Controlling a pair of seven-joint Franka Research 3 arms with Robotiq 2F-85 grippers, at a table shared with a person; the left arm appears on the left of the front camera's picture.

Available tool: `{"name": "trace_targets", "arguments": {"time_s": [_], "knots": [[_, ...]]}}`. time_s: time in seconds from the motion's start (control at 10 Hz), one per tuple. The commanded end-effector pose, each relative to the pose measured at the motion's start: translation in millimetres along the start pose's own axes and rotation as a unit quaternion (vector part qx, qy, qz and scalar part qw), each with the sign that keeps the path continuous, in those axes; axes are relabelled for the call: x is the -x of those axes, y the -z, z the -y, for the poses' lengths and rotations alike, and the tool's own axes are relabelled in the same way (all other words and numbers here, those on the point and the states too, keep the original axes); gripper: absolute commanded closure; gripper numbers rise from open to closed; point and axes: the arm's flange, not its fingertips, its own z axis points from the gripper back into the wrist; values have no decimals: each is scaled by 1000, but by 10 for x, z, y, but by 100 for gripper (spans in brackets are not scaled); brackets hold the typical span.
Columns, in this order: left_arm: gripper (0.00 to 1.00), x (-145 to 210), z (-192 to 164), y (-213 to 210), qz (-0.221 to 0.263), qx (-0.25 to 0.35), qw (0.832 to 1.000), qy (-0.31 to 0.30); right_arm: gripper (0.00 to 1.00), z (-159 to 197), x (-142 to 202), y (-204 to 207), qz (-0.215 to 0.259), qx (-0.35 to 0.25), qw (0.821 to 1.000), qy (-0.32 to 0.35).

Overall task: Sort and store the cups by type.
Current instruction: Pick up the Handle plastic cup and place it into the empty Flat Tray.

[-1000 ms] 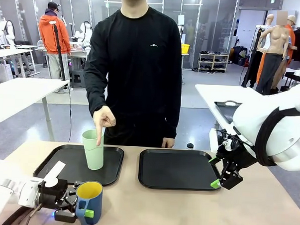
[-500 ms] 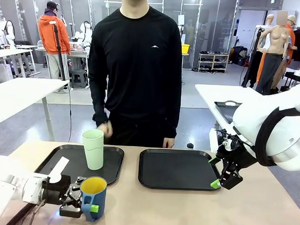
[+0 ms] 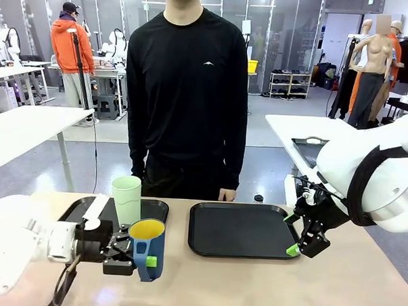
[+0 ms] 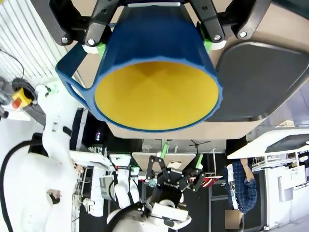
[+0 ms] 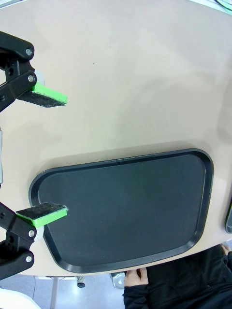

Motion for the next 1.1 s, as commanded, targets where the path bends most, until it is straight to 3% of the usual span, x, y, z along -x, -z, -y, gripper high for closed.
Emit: {"name": "trace_targets", "arguments": {"time_s": [0.0,0.1,0.5,0.6,1.0], "knots": [[79,1,-40,249,0,-6,1000,16,0,-19,-14,13,-9,3,1000,8],[79,0,0,0,0,0,1000,0,0,-19,-14,13,-9,3,1000,8],[79,0,0,0,0,0,1000,0,0,-19,-14,13,-9,3,1000,8],[26,23,-21,34,1,-3,1000,-9,0,-19,-14,13,-9,3,1000,8],[26,101,-227,808,31,-19,999,26,0,-19,-14,13,-9,3,1000,8]]}}
